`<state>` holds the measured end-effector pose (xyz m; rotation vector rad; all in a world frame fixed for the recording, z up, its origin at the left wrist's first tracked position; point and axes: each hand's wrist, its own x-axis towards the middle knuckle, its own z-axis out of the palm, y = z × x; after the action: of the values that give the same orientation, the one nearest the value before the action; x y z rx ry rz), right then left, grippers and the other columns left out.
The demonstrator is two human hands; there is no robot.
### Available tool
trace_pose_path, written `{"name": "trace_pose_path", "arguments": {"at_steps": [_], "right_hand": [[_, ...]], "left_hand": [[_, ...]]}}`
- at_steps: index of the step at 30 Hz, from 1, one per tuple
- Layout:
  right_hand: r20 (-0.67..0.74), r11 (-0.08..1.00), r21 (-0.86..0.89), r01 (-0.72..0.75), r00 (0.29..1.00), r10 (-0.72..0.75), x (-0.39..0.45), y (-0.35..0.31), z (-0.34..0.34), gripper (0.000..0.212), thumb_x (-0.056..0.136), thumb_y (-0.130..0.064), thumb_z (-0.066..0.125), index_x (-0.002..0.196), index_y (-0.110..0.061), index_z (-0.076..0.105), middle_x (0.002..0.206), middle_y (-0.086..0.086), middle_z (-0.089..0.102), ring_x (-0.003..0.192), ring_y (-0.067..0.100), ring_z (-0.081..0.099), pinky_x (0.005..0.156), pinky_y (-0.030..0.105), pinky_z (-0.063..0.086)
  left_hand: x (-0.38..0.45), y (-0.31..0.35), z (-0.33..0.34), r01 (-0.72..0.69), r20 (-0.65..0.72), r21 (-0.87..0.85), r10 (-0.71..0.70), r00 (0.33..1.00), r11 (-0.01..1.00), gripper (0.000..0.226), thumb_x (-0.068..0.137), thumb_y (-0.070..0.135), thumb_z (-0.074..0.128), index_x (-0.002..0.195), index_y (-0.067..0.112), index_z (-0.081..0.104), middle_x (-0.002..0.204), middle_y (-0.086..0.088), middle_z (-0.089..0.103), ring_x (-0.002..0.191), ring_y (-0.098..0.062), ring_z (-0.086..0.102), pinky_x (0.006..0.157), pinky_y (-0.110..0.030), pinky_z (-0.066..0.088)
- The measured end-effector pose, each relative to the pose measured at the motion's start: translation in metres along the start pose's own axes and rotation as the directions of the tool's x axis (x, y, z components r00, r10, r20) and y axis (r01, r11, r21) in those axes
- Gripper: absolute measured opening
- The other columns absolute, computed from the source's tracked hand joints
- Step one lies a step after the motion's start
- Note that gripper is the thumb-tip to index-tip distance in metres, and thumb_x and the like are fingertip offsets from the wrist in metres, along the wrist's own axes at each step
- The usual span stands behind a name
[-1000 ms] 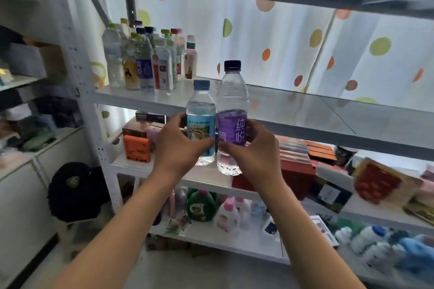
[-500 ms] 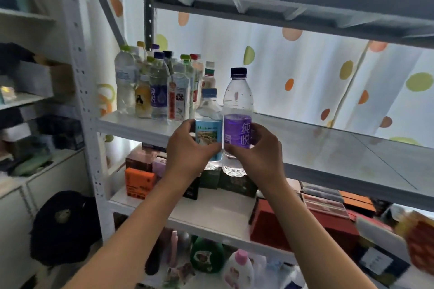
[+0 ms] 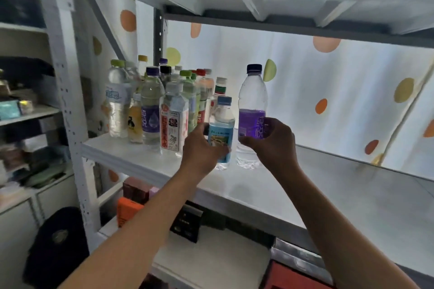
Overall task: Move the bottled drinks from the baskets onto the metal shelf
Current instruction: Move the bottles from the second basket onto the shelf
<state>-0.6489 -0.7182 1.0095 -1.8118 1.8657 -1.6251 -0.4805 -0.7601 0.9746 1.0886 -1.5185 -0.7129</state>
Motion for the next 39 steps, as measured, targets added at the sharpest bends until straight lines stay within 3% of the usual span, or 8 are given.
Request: {"name": "trace_pose_path", "arguments": {"at_steps": [3, 9, 13, 21, 24, 30, 34, 39], "right_hand": [[0.008, 0.999, -0.017, 0.029, 1.000, -0.029, 0.034, 0.017, 0.002, 0.053, 0.063, -0.037, 0.090, 0.108, -0.022, 0.068, 0.089, -0.009, 0.071, 0.077, 0.002, 0.065, 0.057, 0.008, 0.038], [0.012, 0.998, -0.033, 0.057, 0.998, -0.057, 0.080, 0.043, 0.016, 0.052, 0.062, -0.037, 0.089, 0.107, -0.020, 0.069, 0.089, -0.006, 0.071, 0.075, 0.006, 0.064, 0.059, 0.015, 0.040], [0.041, 0.997, -0.034, 0.066, 0.997, -0.064, 0.096, 0.056, 0.026, 0.051, 0.062, -0.037, 0.088, 0.107, -0.019, 0.069, 0.085, -0.008, 0.068, 0.073, 0.006, 0.062, 0.059, 0.015, 0.039], [0.066, 0.993, -0.040, 0.109, 0.992, -0.106, 0.117, 0.058, 0.045, 0.047, 0.065, -0.034, 0.087, 0.105, -0.019, 0.069, 0.090, -0.004, 0.073, 0.078, 0.016, 0.066, 0.069, 0.028, 0.051], [0.067, 0.996, -0.012, 0.092, 0.994, -0.091, 0.127, 0.053, 0.051, 0.051, 0.065, -0.036, 0.087, 0.109, -0.018, 0.068, 0.093, -0.003, 0.073, 0.080, 0.015, 0.066, 0.069, 0.025, 0.050], [0.040, 0.998, 0.031, 0.058, 0.997, -0.059, 0.128, 0.053, 0.061, 0.046, 0.065, -0.034, 0.086, 0.105, -0.019, 0.070, 0.090, -0.005, 0.073, 0.077, 0.012, 0.066, 0.060, 0.016, 0.042], [0.040, 0.994, -0.024, 0.109, 0.993, -0.108, 0.129, 0.051, 0.059, 0.048, 0.066, -0.037, 0.085, 0.108, -0.020, 0.068, 0.090, -0.008, 0.071, 0.078, 0.013, 0.064, 0.062, 0.017, 0.042], [0.036, 0.997, -0.010, 0.081, 0.996, -0.080, 0.130, 0.052, 0.062, 0.048, 0.065, -0.035, 0.087, 0.106, -0.018, 0.069, 0.090, -0.004, 0.073, 0.078, 0.014, 0.066, 0.068, 0.026, 0.050]], "left_hand": [[0.039, -0.012, 0.025, 0.043, -0.031, 0.006, -0.043, 0.999, 0.999, 0.057, 0.067, 0.015, 0.088, 0.112, 0.020, 0.052, 0.102, 0.009, 0.060, 0.095, -0.015, 0.062, 0.079, -0.026, 0.052], [0.097, -0.038, 0.077, 0.117, -0.160, 0.082, -0.103, 0.982, 0.990, 0.065, 0.069, 0.013, 0.087, 0.111, 0.022, 0.039, 0.113, 0.006, 0.056, 0.108, -0.014, 0.056, 0.085, -0.022, 0.039], [0.125, -0.055, 0.095, 0.137, -0.210, 0.162, -0.102, 0.972, 0.977, 0.067, 0.071, 0.017, 0.086, 0.119, 0.019, 0.039, 0.125, -0.001, 0.056, 0.120, -0.022, 0.055, 0.098, -0.031, 0.044], [0.143, -0.071, 0.091, 0.082, -0.241, 0.380, 0.013, 0.970, 0.921, 0.069, 0.076, 0.025, 0.082, 0.133, 0.015, 0.044, 0.132, -0.004, 0.056, 0.126, -0.026, 0.052, 0.104, -0.036, 0.041], [0.142, -0.073, 0.089, 0.113, -0.287, 0.461, 0.027, 0.958, 0.880, 0.070, 0.080, 0.030, 0.078, 0.138, 0.012, 0.044, 0.132, -0.006, 0.052, 0.128, -0.025, 0.049, 0.108, -0.035, 0.040], [0.134, -0.076, 0.089, 0.066, -0.273, 0.572, 0.114, 0.955, 0.818, 0.065, 0.089, 0.030, 0.068, 0.143, 0.006, 0.040, 0.138, -0.011, 0.053, 0.125, -0.026, 0.053, 0.102, -0.035, 0.045], [0.136, -0.075, 0.087, 0.074, -0.250, 0.673, 0.132, 0.959, 0.736, 0.039, 0.092, 0.034, 0.064, 0.117, 0.005, 0.058, 0.115, -0.013, 0.067, 0.104, -0.027, 0.065, 0.085, -0.036, 0.055], [0.133, -0.077, 0.084, 0.056, -0.197, 0.751, 0.141, 0.970, 0.658, 0.028, 0.091, 0.029, 0.066, 0.101, 0.002, 0.068, 0.096, -0.015, 0.073, 0.087, -0.028, 0.071, 0.069, -0.034, 0.055]]}}
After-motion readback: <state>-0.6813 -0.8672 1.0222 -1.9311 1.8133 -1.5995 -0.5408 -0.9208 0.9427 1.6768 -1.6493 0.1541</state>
